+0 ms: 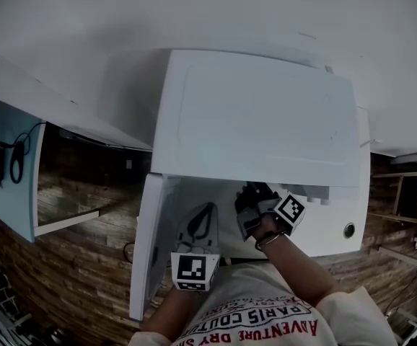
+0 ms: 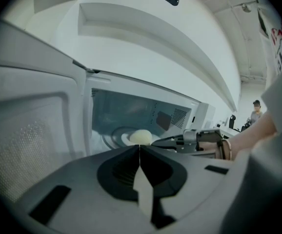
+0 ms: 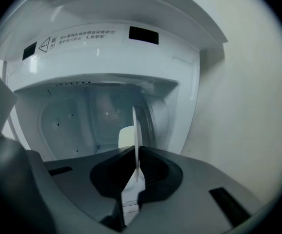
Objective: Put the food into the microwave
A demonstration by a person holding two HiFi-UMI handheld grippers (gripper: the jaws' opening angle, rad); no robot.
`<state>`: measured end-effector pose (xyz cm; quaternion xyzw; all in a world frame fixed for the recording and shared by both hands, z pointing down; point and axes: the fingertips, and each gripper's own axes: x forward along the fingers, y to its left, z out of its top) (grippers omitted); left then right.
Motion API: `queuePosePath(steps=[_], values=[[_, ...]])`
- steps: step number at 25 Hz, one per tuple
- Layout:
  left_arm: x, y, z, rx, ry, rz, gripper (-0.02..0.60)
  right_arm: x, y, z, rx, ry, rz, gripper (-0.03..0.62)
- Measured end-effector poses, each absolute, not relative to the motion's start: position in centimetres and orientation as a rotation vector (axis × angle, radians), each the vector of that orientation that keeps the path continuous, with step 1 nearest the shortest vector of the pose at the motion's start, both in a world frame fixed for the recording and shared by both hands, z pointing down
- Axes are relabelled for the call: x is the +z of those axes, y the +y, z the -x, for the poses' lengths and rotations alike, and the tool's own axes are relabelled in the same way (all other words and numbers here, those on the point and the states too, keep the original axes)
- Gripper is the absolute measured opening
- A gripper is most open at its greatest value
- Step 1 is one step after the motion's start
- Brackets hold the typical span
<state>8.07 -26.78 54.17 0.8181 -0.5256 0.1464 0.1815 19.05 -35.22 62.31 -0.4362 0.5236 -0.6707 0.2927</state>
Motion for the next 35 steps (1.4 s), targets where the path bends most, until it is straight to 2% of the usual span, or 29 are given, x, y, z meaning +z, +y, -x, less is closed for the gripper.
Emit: queuePosePath(steps=[10, 11, 14, 16, 19, 22, 29, 35], values=[[54.2, -27.0, -7.7, 0.405, -1.482, -2.304, 0.008, 61.6, -36.1, -18.4, -1.744, 1.433, 1.224, 0.027], [54.2, -26.9, -7.7, 0.403, -1.476, -2.304, 0.008, 61.2, -36.3, -18.3, -1.730, 1.462, 1.221, 0.043], [54.4, -26.3, -7.8, 0.392, -1.460, -2.286, 0.008, 60.2, -36.5, -17.7, -1.693, 1.556, 1.204, 0.169], [54.7, -25.9, -7.9, 0.388, -1.454, -2.270, 0.008, 59.9, -36.7, -17.5, -1.682, 1.605, 1.205, 0.185], [54.5, -25.6, -8.0, 0.385, -1.444, -2.275, 0.008, 59.4, -36.7, -16.8, -1.651, 1.816, 1.256, 0.248], [54.4, -25.5, -8.0, 0.374, -1.437, -2.274, 0.008, 59.6, -36.3, -16.1, -1.618, 2.104, 1.358, 0.273], [54.3, -24.9, -7.9, 0.372, -1.412, -2.284, 0.008, 60.8, -34.8, -15.3, -1.573, 2.649, 1.497, 0.279], [54.4, -23.9, -8.0, 0.373, -1.390, -2.284, 0.008, 61.8, -33.7, -15.3, -1.387, 3.127, 1.615, 0.278]])
